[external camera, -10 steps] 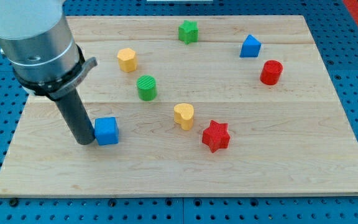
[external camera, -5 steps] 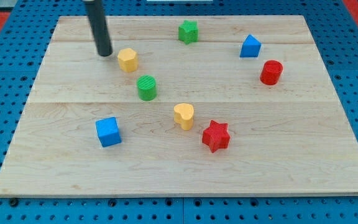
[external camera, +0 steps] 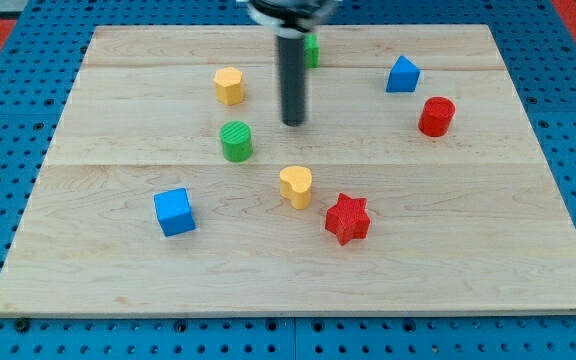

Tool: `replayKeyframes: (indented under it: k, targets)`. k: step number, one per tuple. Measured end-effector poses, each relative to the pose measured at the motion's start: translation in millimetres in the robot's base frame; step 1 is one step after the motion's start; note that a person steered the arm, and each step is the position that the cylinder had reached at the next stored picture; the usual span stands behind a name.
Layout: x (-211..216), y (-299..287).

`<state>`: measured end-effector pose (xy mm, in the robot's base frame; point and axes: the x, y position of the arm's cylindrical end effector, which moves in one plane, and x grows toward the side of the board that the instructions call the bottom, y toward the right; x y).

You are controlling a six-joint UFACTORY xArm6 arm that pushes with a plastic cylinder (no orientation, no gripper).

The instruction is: Place green circle yellow heart and red star in a diagonal line

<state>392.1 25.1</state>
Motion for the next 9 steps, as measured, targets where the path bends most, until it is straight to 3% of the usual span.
replayKeyframes:
  k: [1, 2, 3, 5, 7, 8, 9]
  targets:
    - [18.6, -39.7]
    - [11.1, -67.7]
    - [11.2, -36.1]
    - [57.9, 57.8]
    - [93.1, 16.8]
    - [88.1, -20.1]
    - [78.3, -17.2]
